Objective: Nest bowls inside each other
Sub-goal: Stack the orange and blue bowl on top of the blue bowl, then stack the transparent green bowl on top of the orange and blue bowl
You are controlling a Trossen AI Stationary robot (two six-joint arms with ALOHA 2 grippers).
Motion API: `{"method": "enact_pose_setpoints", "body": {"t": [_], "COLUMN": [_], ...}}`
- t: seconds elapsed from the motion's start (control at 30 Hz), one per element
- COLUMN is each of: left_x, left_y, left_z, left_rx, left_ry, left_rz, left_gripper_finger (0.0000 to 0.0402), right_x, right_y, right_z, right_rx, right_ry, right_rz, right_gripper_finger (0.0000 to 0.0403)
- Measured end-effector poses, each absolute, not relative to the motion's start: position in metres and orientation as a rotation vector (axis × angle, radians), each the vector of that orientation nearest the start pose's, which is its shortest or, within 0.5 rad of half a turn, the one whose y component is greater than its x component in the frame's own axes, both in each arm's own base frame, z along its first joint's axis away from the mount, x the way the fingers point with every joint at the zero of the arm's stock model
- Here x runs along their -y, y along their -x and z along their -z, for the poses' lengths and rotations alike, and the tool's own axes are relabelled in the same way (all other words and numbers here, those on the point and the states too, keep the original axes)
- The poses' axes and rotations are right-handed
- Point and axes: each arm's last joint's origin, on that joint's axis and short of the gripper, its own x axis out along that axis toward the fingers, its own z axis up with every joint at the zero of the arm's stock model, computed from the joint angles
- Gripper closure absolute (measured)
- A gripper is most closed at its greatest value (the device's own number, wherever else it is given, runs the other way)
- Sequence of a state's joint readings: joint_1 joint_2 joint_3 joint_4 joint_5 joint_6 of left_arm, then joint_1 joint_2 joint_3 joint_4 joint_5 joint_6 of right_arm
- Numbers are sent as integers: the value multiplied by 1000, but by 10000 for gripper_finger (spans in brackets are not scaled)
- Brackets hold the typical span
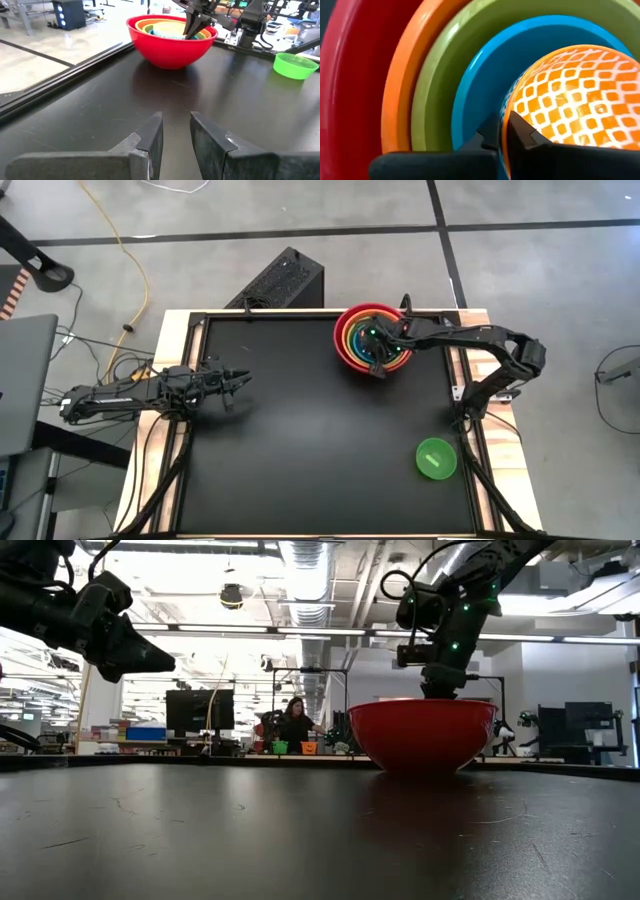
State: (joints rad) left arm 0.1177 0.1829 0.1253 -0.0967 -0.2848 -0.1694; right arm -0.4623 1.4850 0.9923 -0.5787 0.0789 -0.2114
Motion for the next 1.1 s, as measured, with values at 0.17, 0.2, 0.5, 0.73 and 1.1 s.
{"method": "enact_pose_setpoints", "body": {"t": [0.17, 0.2, 0.5, 0.73, 1.1], "left_x": [-20, -20, -20, -20, -20], "left_y": [-101, -101, -101, -101, -101], "left_z": [-183, -183, -183, -183, -183], "left_rx": [-120, -120, -120, -119, -118], "left_ry": [154, 154, 154, 157, 158], "left_rz": [-414, -414, -413, -413, -413], "left_gripper_finger": [315, 315, 315, 315, 315], "right_x": [133, 133, 136, 138, 80], "right_y": [-256, -256, -257, -260, -265], "right_z": [-219, -219, -226, -261, -315], "right_rx": [-1088, -1088, -1081, -1104, -1170], "right_ry": [-75, -77, -67, -102, -713], "right_rz": [413, 416, 499, 559, 444], "right_gripper_finger": [342, 335, 284, 244, 226]}}
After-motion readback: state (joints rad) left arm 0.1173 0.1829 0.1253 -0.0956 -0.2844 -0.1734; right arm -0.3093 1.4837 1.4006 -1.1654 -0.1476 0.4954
